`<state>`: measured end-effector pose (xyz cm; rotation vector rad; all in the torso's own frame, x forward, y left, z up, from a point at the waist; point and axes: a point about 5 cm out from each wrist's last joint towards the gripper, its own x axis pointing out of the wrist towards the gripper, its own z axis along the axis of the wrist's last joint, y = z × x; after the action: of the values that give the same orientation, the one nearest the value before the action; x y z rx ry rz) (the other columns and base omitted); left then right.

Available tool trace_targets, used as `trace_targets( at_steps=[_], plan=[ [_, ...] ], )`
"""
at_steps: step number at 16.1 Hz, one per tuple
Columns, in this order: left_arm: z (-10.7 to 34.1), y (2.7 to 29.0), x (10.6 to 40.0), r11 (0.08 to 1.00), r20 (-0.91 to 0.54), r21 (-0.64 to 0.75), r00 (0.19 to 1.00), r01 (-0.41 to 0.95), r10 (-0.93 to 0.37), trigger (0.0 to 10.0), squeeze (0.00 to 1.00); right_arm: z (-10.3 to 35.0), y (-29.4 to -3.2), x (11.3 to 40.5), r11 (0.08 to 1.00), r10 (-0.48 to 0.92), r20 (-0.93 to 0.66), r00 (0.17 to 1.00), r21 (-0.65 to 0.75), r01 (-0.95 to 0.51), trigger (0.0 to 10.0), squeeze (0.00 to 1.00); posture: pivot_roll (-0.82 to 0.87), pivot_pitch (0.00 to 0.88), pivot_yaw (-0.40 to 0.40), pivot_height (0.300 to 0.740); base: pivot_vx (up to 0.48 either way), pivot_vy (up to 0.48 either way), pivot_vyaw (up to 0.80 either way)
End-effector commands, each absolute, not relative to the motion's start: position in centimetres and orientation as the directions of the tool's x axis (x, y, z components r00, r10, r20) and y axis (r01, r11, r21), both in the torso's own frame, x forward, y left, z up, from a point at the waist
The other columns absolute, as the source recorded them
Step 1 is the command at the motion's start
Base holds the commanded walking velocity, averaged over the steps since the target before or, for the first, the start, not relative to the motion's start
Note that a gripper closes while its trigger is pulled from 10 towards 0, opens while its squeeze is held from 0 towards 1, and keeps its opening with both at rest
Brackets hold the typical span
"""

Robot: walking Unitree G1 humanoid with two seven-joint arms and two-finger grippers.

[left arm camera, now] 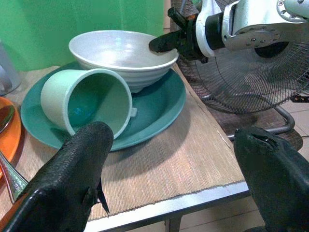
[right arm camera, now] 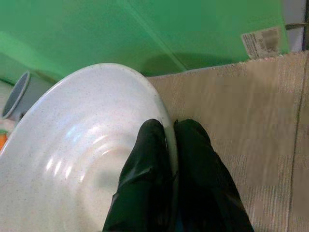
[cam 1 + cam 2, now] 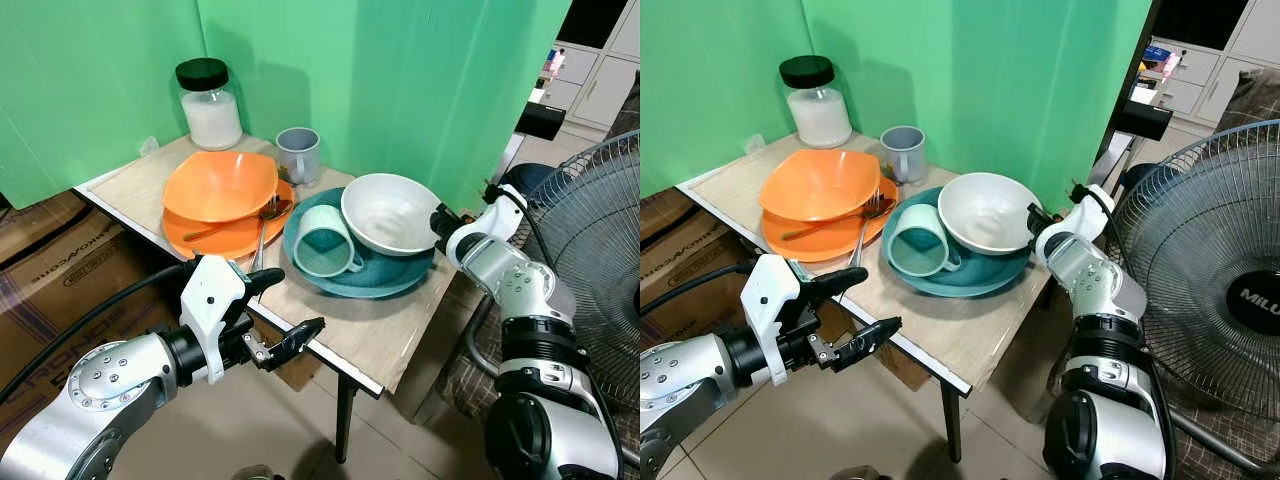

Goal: Setting the table

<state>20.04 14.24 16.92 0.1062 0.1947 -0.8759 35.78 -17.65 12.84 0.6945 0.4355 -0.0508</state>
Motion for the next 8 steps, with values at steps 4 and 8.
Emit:
trace_targets(
  at_steps=[4, 8],
  plan=[
    [16.7, 14.5, 20.2, 0.648, -0.221, 0.036, 0.638, 0.761, -0.737, 10.0, 0.0, 17.1, -17.9, 36.6, 0.796, 0.133, -0.188, 0.973, 0.605, 0.008, 0.0, 0.0, 0.12, 0.0, 0.013, 0.74, 0.0, 0.0, 0.0],
    [16.9, 14.9, 20.5, 0.681, -0.193, 0.068, 0.68, 0.729, -0.708, 10.0, 0.0, 21.2, -18.0, 35.3, 0.883, 0.206, 0.08, 0.975, 0.414, -0.221, 0.0, 0.0, 0.12, 0.0, 0.014, 0.74, 0.0, 0.0, 0.0]
  ],
)
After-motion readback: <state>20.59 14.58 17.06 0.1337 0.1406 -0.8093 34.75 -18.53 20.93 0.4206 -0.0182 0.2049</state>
